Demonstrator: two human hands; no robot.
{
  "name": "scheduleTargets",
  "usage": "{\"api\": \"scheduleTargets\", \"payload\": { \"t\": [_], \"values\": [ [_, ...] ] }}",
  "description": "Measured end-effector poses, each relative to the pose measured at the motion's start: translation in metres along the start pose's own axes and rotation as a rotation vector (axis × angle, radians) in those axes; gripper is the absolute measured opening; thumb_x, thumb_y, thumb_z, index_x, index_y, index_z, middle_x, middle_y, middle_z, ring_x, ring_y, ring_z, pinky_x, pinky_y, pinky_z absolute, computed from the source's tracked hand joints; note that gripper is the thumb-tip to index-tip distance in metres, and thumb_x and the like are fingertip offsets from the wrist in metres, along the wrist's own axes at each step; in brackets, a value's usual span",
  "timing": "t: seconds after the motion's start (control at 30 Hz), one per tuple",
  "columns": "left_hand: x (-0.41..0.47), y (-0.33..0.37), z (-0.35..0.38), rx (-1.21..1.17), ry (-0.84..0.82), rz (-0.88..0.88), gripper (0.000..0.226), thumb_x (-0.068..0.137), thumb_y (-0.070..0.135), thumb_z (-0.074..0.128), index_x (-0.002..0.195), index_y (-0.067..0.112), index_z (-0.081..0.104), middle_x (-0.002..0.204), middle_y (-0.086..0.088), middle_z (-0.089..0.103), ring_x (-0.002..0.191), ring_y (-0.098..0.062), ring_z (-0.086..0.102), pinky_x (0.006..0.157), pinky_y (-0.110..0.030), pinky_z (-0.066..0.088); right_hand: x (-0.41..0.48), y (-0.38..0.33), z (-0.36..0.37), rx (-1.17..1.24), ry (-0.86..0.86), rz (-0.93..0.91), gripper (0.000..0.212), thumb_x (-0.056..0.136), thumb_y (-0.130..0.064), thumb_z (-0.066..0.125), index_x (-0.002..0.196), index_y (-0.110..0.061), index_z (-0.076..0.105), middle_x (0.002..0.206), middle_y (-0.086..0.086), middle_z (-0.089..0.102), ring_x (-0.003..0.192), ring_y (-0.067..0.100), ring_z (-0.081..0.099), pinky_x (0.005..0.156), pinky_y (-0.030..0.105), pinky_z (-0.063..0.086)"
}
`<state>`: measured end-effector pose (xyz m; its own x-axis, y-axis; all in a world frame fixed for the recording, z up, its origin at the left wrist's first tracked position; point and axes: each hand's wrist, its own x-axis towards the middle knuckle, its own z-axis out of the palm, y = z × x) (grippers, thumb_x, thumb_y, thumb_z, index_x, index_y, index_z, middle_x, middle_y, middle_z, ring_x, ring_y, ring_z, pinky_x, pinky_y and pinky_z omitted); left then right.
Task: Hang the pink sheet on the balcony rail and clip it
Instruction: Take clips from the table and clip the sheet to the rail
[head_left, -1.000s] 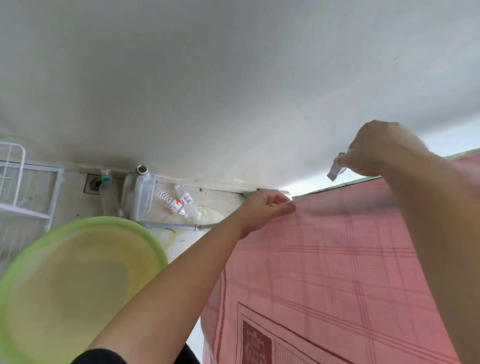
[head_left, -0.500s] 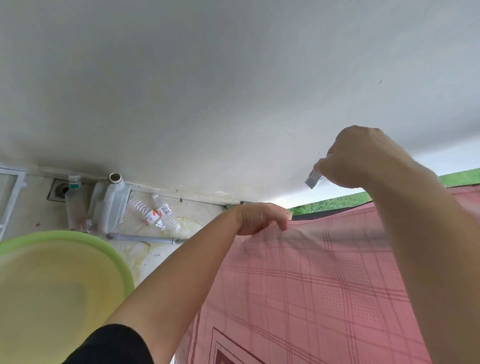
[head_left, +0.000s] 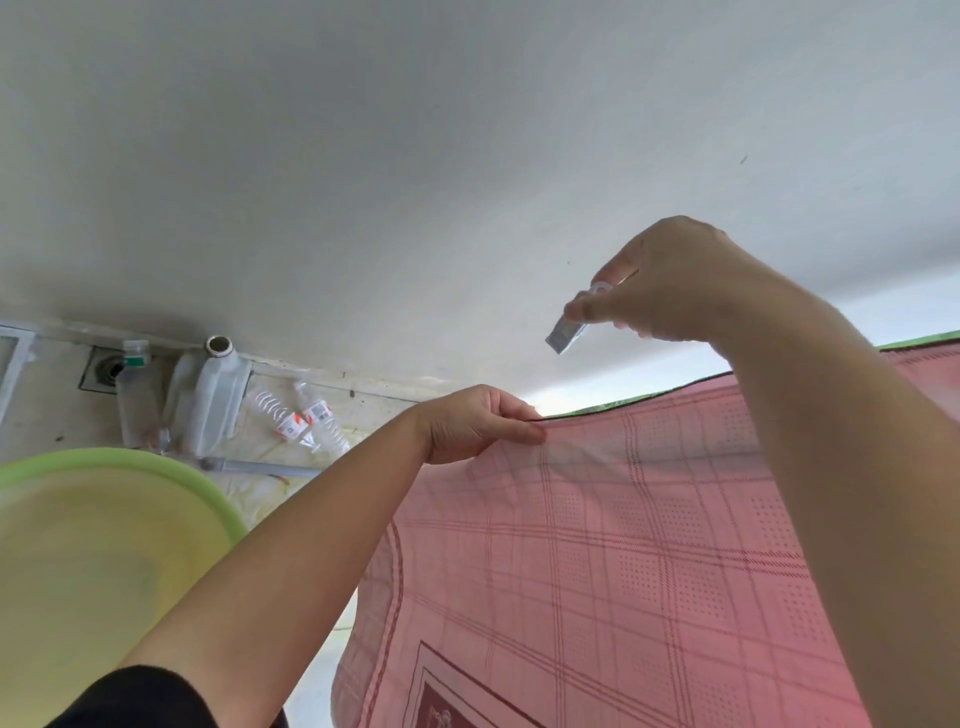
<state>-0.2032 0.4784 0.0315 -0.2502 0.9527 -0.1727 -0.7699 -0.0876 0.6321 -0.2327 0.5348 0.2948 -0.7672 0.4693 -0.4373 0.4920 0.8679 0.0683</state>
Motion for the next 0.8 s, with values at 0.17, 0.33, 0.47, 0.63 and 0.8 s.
{"api": "scheduleTargets", "payload": {
  "t": [0.17,0.33,0.47,0.63,0.8],
  "values": [
    [-0.003,0.000,0.003,-0.012,0.057,0.003,0.019,0.090,0.002,0.065,0.106,-0.005,0.069,0.095,-0.013,0.072,0.083,-0.020,0.070,0.077,-0.029,0.058,0.017,-0.003,0.005,-0.084,-0.095,-0.051,0.027,0.077,-0.037,0.081,0.090,-0.014,0.079,0.090,0.006,0.076,0.090,0.023,0.072,0.091,0.040,0.056],
    [-0.005,-0.001,-0.002,0.023,0.027,-0.004,0.029,0.090,0.007,0.066,0.115,-0.009,0.065,0.113,-0.024,0.066,0.099,-0.028,0.065,0.093,-0.037,0.054,0.035,0.001,0.012,-0.193,-0.298,-0.020,0.026,0.074,-0.035,0.086,0.091,-0.016,0.080,0.072,-0.002,0.076,0.073,0.008,0.074,0.073,0.022,0.056],
    [-0.008,-0.004,-0.006,-0.025,0.004,0.004,0.020,0.091,0.004,0.064,0.110,-0.002,0.069,0.104,-0.016,0.070,0.093,-0.023,0.068,0.089,-0.032,0.055,0.044,0.004,0.016,-0.215,-0.352,-0.029,0.020,0.075,-0.028,0.086,0.089,-0.017,0.080,0.067,-0.003,0.075,0.059,0.000,0.070,0.053,0.012,0.049],
    [-0.008,-0.003,-0.004,-0.009,0.023,0.031,0.019,0.091,0.005,0.065,0.109,0.000,0.070,0.105,-0.014,0.070,0.094,-0.021,0.068,0.084,-0.029,0.055,0.052,0.007,0.027,-0.210,-0.391,-0.035,0.018,0.077,-0.022,0.085,0.091,-0.012,0.079,0.065,-0.001,0.075,0.058,0.001,0.070,0.047,0.009,0.049],
    [-0.009,-0.005,-0.003,0.027,0.073,0.036,0.026,0.089,0.008,0.068,0.113,-0.003,0.068,0.109,-0.017,0.068,0.100,-0.025,0.066,0.094,-0.036,0.054,0.058,0.010,0.040,-0.242,-0.496,0.019,0.029,0.078,-0.026,0.084,0.097,-0.004,0.077,0.082,0.008,0.077,0.076,0.015,0.076,0.076,0.027,0.062]
  ]
}}
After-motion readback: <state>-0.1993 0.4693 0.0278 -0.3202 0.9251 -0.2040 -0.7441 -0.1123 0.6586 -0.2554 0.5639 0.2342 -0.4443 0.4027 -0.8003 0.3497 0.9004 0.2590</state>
